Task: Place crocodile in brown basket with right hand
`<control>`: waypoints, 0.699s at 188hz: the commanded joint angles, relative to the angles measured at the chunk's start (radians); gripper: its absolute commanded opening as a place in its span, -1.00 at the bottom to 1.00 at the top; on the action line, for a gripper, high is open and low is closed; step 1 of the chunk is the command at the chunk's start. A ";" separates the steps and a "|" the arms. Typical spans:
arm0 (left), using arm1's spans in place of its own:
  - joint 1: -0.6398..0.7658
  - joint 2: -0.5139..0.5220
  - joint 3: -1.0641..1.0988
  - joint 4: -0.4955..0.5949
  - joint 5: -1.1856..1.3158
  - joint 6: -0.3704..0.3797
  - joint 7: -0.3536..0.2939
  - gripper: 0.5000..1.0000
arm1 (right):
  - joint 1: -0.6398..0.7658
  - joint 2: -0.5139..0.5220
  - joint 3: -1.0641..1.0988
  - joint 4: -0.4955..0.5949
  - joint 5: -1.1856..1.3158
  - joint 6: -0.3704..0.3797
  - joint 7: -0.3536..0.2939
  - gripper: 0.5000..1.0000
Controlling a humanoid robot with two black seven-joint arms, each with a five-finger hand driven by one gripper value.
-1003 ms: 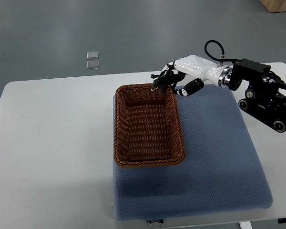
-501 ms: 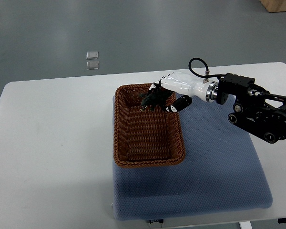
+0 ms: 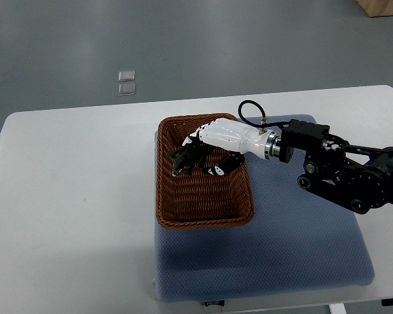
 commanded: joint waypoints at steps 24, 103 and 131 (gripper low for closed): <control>0.000 0.000 0.000 0.000 0.000 0.000 0.000 1.00 | -0.008 -0.005 0.000 -0.013 0.001 -0.023 0.000 0.60; 0.000 0.000 0.000 0.000 0.000 0.000 0.000 1.00 | -0.112 -0.010 0.253 -0.052 0.208 -0.026 -0.011 0.65; 0.000 0.000 0.000 0.000 0.001 0.000 0.000 1.00 | -0.181 -0.002 0.416 -0.094 0.416 -0.024 -0.013 0.65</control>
